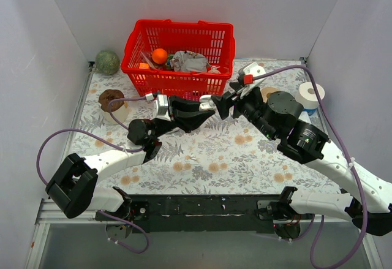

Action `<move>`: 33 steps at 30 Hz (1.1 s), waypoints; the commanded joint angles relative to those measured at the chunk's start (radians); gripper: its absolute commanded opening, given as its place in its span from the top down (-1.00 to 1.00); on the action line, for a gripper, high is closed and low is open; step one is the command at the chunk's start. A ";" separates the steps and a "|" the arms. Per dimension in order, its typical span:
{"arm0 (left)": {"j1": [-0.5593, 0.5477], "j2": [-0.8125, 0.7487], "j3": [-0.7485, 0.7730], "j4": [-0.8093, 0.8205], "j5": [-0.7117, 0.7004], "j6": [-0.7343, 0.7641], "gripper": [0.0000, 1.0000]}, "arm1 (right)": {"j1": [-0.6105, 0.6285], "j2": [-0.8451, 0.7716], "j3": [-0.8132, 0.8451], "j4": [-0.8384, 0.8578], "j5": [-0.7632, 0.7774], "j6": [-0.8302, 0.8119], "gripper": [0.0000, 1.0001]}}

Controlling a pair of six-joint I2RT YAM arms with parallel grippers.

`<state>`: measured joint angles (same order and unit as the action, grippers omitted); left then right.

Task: Insert the wireless bluetooth earbuds into the charging case
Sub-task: Place the earbud in the charging case, then pick up the earbud from the center of the board.

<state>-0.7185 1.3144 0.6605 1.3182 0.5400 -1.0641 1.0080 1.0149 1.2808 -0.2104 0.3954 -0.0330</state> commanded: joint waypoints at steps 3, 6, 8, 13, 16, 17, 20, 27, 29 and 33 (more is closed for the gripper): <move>0.001 -0.041 -0.002 0.236 -0.002 -0.007 1.00 | 0.007 0.013 0.031 -0.038 -0.109 -0.013 -0.50; 0.001 -0.044 -0.005 0.237 -0.008 -0.005 1.00 | 0.009 0.010 0.035 -0.040 -0.119 -0.016 -0.50; 0.001 -0.046 -0.009 0.233 -0.015 -0.002 1.00 | 0.009 -0.002 0.022 -0.014 -0.093 -0.008 -0.50; 0.001 -0.075 -0.047 0.197 -0.064 0.039 1.00 | 0.009 -0.130 -0.077 0.141 -0.003 0.011 -0.51; 0.002 -0.122 -0.110 0.167 -0.098 0.078 1.00 | 0.009 -0.164 -0.103 0.167 0.069 0.018 -0.52; 0.004 -0.136 -0.125 0.150 -0.107 0.087 1.00 | 0.009 -0.170 -0.115 0.166 0.075 0.018 -0.53; 0.005 -0.211 -0.194 0.118 -0.152 0.113 1.00 | 0.009 -0.159 -0.127 0.134 0.112 0.027 -0.52; 0.008 -0.527 -0.312 -0.143 -0.285 0.156 1.00 | -0.002 -0.035 -0.253 0.043 0.106 0.113 -0.46; 0.008 -0.636 -0.326 -0.264 -0.288 0.177 1.00 | -0.009 0.003 -0.334 0.071 0.053 0.140 -0.45; 0.007 -0.801 -0.358 -0.413 -0.296 0.185 1.00 | -0.019 0.124 -0.400 0.051 -0.122 0.173 -0.38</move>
<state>-0.7155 0.6434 0.3332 1.1175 0.2955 -0.9150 0.9993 1.0565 0.9161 -0.1375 0.4149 0.0799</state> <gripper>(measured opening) 0.272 0.718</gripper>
